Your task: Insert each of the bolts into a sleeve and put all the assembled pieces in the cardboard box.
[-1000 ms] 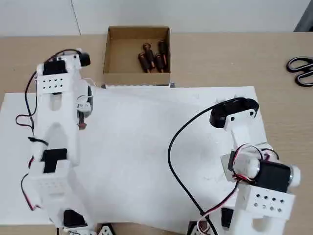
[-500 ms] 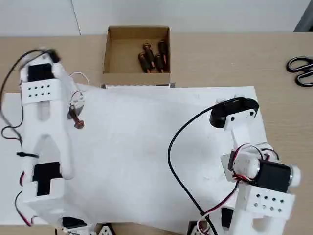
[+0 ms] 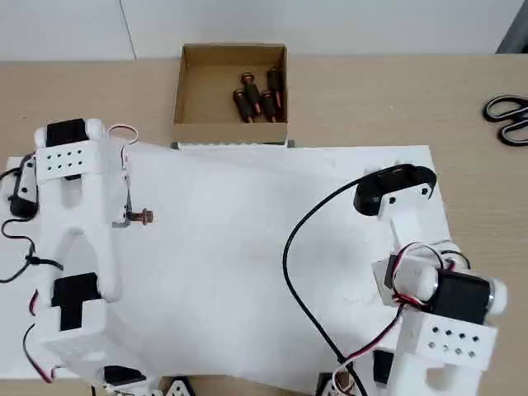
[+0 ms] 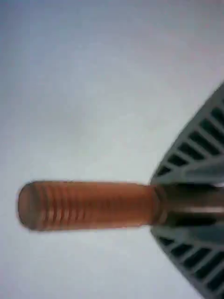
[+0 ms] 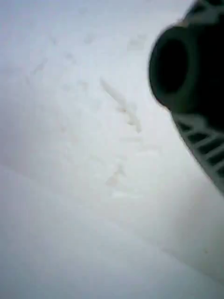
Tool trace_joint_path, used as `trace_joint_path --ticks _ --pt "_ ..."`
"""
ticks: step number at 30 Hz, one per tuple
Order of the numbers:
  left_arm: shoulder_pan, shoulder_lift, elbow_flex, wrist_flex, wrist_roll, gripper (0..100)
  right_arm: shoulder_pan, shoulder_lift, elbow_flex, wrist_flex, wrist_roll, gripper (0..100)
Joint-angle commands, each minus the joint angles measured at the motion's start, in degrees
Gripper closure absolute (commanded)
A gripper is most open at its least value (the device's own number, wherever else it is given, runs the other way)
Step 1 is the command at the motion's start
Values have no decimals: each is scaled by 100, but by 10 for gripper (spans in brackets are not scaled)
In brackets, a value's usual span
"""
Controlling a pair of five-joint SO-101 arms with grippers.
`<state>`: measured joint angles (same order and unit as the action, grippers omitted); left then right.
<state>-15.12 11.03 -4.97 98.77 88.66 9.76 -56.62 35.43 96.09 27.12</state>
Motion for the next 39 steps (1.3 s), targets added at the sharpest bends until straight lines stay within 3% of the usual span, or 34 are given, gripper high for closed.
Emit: trace_joint_path --ticks 1,10,17,21,28,39 --pt "-18 -334 13 158 167 993 31 -57 -35 -84 -26 995" --pt "-26 -316 13 158 141 987 31 -57 -35 -84 -26 995" --pt "44 -334 13 158 -88 769 31 -57 -35 -84 -26 995" --pt "79 -334 13 158 -369 734 31 -57 -26 -84 -26 995" --pt "35 -580 -312 167 -2453 735 57 -57 220 -110 141 995" --pt "62 -1916 -391 167 -3763 735 57 -110 325 -101 255 995"
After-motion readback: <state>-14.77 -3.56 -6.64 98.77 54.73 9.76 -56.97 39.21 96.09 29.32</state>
